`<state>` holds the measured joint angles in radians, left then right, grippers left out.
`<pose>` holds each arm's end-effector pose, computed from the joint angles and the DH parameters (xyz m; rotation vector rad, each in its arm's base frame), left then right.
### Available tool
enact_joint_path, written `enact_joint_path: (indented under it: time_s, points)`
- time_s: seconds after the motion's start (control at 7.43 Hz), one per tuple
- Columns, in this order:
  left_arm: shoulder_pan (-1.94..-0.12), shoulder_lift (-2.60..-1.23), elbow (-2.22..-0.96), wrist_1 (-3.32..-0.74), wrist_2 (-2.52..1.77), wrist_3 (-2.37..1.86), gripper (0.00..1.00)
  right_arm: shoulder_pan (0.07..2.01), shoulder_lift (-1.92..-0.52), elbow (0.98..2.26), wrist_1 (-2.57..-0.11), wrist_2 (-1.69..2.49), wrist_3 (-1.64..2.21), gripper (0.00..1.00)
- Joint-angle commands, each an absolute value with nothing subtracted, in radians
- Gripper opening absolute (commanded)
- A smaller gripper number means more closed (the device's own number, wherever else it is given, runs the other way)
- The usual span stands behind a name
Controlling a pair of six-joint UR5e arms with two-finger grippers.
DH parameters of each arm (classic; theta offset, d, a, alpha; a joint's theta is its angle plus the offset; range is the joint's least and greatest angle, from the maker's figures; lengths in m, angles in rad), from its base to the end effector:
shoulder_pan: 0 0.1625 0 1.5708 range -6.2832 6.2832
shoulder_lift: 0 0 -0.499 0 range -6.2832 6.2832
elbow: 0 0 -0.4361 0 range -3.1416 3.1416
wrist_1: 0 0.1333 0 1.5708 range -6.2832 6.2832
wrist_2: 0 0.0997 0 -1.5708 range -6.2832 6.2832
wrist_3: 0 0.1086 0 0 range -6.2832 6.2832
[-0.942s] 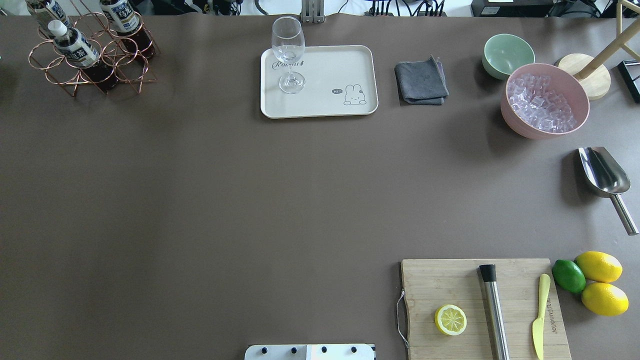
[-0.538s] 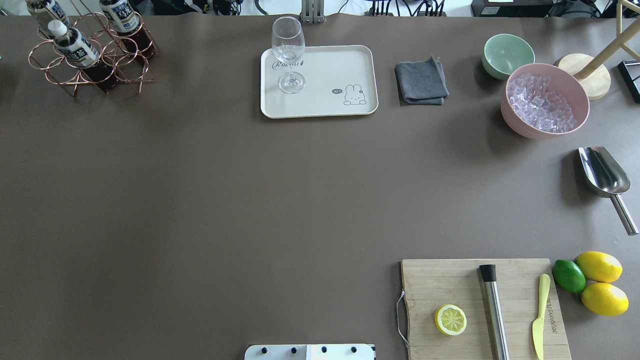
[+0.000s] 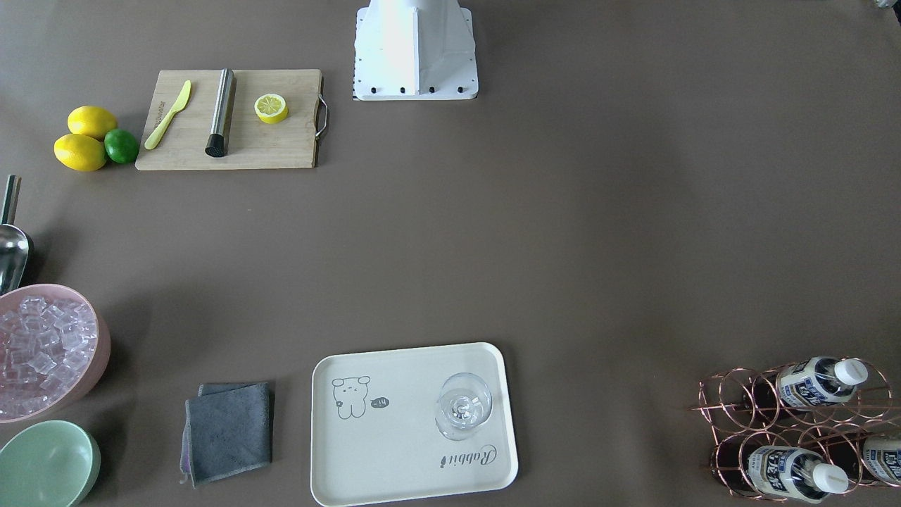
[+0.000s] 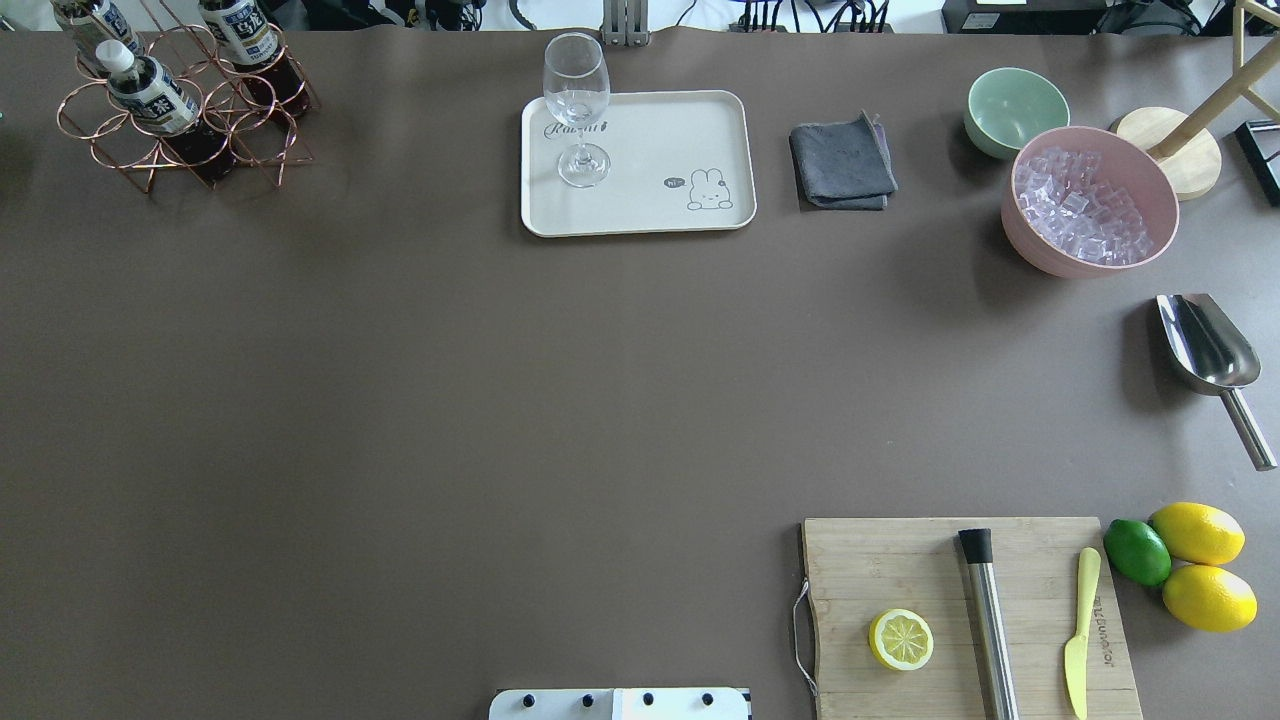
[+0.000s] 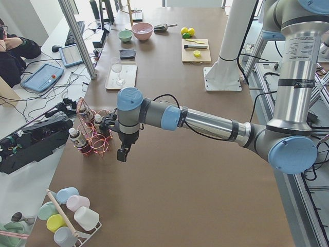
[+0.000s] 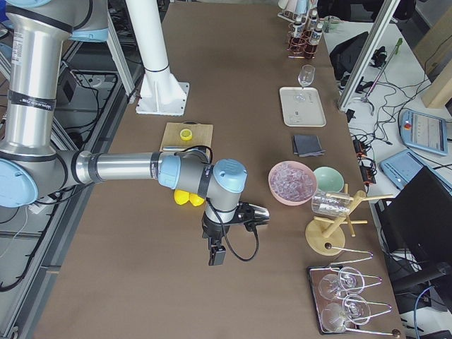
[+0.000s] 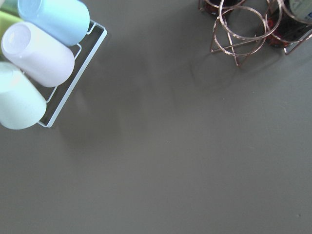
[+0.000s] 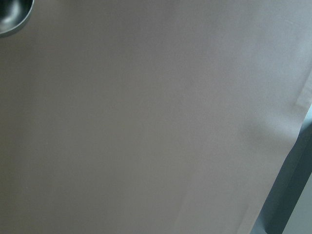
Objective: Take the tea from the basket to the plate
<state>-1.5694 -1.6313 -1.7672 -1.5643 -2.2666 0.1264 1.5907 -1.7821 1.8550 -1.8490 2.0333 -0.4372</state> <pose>-0.0629 -0.5693 0.6058 0.2834 0.6768 0.2091 0.0930 -0.4063 0.7341 -0.0925 -0.4973 -0.3610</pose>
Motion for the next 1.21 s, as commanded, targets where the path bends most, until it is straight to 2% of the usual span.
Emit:
enact_joint_path:
  time_s: [0.0,0.54,0.67,1.08]
  points:
    - [-1.569,-1.675,-1.732,-1.616,-2.267,0.308,0.98,1.591,-1.782,1.850,-1.850,2.034,-0.437,1.00]
    - [-1.519,-1.784,-1.711,-1.669,-2.267,0.455,0.98,1.583,-1.775,1.833,-1.880,2.052,-0.434,1.00]
    - [-1.502,-1.816,-1.707,-1.670,-2.231,0.451,0.98,1.588,-1.735,1.812,-1.906,2.052,-0.434,1.00]
    - [-1.451,-1.955,-1.593,-1.732,-2.209,0.488,0.97,1.588,-1.697,1.792,-1.956,2.054,-0.434,1.00]
